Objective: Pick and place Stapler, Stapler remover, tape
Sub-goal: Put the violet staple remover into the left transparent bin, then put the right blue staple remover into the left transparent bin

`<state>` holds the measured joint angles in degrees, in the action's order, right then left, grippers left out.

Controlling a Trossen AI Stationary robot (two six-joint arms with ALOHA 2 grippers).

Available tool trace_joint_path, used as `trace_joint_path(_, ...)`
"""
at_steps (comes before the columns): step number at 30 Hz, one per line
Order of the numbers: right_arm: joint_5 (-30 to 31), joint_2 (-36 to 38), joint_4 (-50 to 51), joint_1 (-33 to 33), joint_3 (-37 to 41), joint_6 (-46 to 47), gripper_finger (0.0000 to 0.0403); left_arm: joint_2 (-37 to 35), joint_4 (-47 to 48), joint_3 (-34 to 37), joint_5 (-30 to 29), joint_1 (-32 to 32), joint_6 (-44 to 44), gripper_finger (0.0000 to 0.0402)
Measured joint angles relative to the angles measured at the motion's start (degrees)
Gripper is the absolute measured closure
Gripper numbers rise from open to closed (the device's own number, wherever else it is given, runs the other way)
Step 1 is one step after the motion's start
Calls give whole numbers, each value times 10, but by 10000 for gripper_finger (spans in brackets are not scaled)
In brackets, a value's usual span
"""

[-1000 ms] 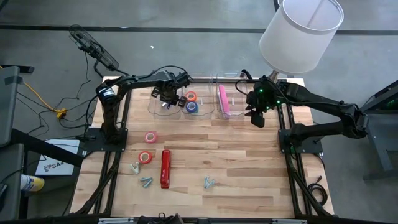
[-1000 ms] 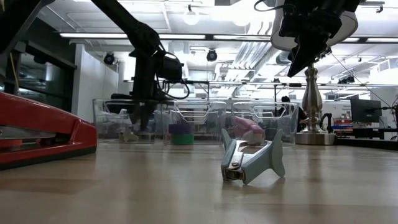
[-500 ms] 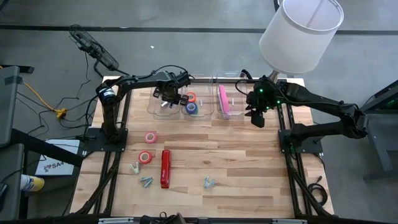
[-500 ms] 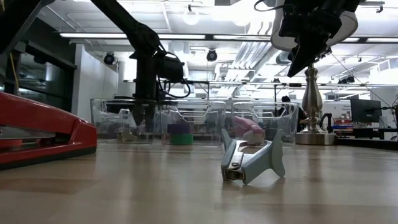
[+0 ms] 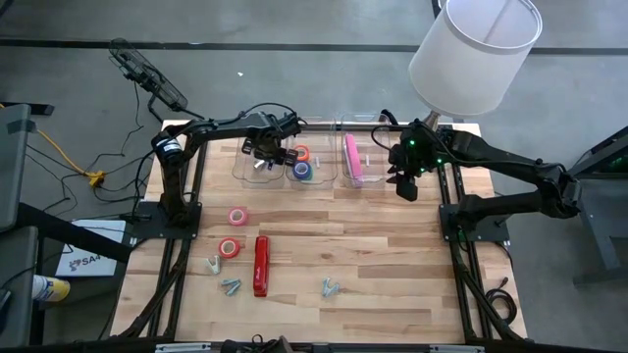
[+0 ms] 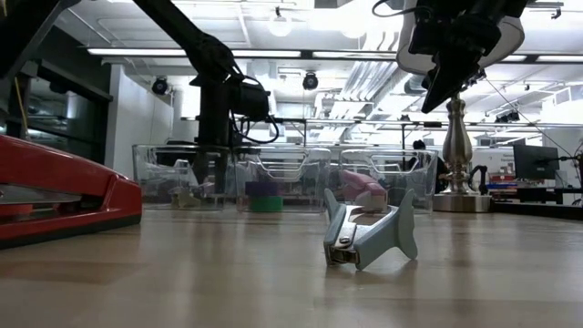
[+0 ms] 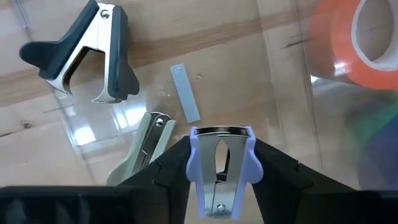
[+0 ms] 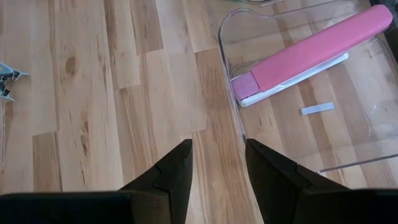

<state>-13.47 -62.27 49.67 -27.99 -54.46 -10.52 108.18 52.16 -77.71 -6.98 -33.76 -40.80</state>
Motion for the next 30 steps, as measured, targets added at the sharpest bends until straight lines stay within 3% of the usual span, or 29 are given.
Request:
trace_joint_path(12,0,0,3,0,0,0,263,0,2,-3,2,0,16,166)
trace_joint_path(20,0,0,3,0,0,0,263,0,20,-52,-13,0,36,158)
trace_joint_path(30,0,0,13,0,0,0,263,0,121,-144,-68,0,72,158)
